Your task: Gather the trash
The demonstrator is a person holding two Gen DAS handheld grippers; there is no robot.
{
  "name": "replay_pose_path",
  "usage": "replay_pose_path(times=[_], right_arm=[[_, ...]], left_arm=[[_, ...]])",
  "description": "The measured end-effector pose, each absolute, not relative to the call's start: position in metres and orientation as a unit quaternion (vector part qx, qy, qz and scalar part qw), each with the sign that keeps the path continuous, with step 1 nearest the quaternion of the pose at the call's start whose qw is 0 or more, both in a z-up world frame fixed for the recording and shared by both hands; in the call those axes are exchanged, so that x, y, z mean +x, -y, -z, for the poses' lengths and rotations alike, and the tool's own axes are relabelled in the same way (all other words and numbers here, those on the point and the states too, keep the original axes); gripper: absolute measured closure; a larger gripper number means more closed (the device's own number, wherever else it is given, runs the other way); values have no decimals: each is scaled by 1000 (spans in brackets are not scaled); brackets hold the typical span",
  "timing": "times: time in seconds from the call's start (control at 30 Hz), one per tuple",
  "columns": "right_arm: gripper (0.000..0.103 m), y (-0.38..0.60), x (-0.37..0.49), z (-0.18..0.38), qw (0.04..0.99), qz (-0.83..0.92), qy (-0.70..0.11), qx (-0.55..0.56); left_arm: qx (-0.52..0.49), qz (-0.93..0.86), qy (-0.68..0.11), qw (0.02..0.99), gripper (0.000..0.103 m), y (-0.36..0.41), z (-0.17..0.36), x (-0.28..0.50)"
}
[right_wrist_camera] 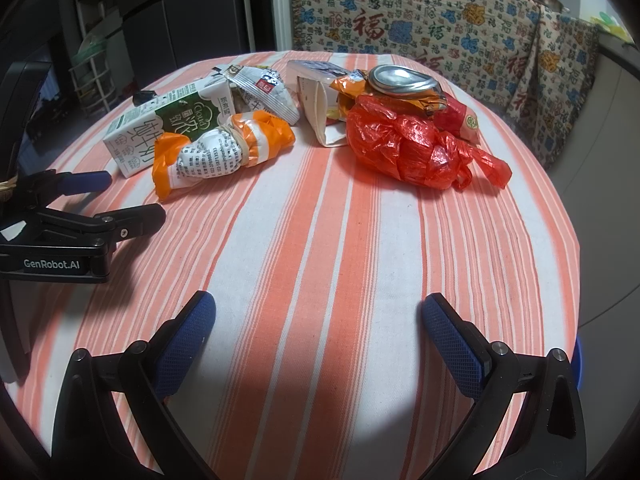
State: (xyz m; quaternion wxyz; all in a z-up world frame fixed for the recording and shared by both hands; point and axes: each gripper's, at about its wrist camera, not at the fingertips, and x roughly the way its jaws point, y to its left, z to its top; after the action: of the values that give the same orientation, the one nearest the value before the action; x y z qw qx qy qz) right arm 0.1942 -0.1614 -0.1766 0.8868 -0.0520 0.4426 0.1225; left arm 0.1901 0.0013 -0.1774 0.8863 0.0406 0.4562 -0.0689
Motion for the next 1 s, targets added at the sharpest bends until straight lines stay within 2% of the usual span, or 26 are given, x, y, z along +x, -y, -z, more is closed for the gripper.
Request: replay_pose_path(times=[0.6,0.73,1.0], right_arm=[[0,162,194,176,887,-123,-442,-51],[0,162,194,177,887,-124,-442,-50],[0,159,195,177,887,-126,-442,-51]], left_arm=[[40,68,-456,886,0,-1,177,190],[55,97,-475,873,0,-4,175,188],[37,110,-437,892,0,-49,139,207]])
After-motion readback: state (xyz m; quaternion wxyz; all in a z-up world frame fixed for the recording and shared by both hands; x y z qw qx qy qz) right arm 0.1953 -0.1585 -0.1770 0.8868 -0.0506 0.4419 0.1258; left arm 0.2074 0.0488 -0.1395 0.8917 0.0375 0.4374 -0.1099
